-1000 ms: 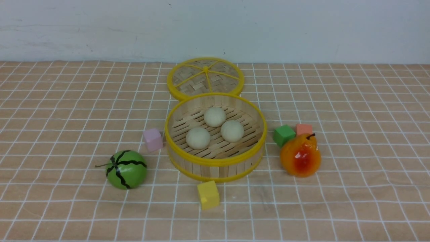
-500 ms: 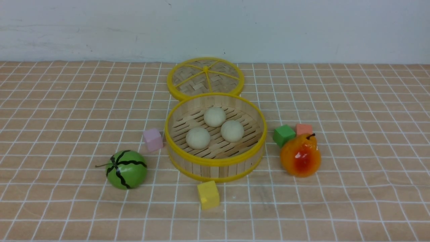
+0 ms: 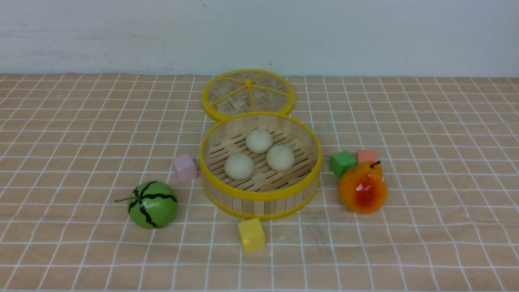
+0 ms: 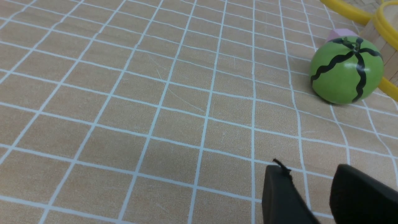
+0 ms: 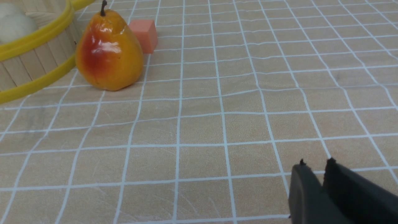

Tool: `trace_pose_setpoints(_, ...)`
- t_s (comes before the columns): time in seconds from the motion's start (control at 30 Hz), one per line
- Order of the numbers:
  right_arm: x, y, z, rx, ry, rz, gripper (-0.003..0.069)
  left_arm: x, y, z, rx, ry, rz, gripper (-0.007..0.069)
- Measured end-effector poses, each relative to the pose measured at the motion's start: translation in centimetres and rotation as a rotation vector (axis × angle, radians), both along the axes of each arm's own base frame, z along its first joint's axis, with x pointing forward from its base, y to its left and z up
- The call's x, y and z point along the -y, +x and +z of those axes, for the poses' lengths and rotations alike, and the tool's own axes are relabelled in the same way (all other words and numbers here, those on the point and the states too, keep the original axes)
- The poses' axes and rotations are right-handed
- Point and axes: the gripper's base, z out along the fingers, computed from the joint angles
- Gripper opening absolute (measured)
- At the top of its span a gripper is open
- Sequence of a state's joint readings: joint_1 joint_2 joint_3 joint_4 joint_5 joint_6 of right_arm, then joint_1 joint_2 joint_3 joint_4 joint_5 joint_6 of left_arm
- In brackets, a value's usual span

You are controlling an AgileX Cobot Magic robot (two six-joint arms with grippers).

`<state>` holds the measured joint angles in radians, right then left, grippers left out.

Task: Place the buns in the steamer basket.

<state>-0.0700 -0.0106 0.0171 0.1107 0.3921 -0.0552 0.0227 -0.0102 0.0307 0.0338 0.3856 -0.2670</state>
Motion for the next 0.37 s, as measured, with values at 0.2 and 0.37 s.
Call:
trace_pose_setpoints(0.2, 0.00, 0.00, 0.00, 0.000, 0.000, 0.000, 0.0104, 0.00, 0.00, 0.00, 0.000, 0.000, 0.000, 0.0238)
trace_pose_setpoints(0.37, 0.00, 0.00, 0.00, 0.000, 0.000, 0.000, 0.0110, 0.00, 0.00, 0.00, 0.000, 0.000, 0.000, 0.0238)
